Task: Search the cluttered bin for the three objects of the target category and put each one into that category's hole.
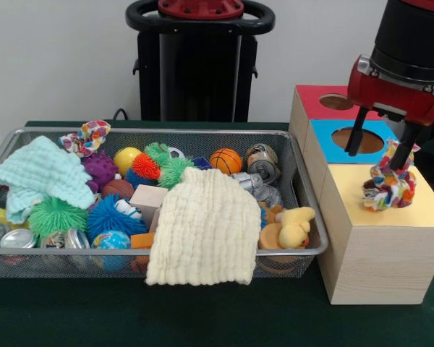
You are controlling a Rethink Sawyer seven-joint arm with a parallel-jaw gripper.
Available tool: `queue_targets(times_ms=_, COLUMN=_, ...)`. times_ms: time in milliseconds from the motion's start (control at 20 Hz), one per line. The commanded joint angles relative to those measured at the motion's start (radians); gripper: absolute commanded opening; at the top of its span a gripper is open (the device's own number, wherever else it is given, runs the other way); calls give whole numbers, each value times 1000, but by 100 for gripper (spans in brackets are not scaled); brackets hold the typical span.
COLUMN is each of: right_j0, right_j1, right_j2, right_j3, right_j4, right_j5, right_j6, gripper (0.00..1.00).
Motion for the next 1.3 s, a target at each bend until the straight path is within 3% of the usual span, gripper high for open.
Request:
queue_targets(times_ms=50, right_j0=-22, right_j1=7, right_j2=66, right_j3=140, right_j4=-21, right_j5=-76, right_j6=174, gripper=100)
queue_targets(times_ms=1300, right_j0=-17, right_j1=77, right_j2=69, right_j3=74, right_j4=-11, right_j5=-62, right_j6=205, gripper=100)
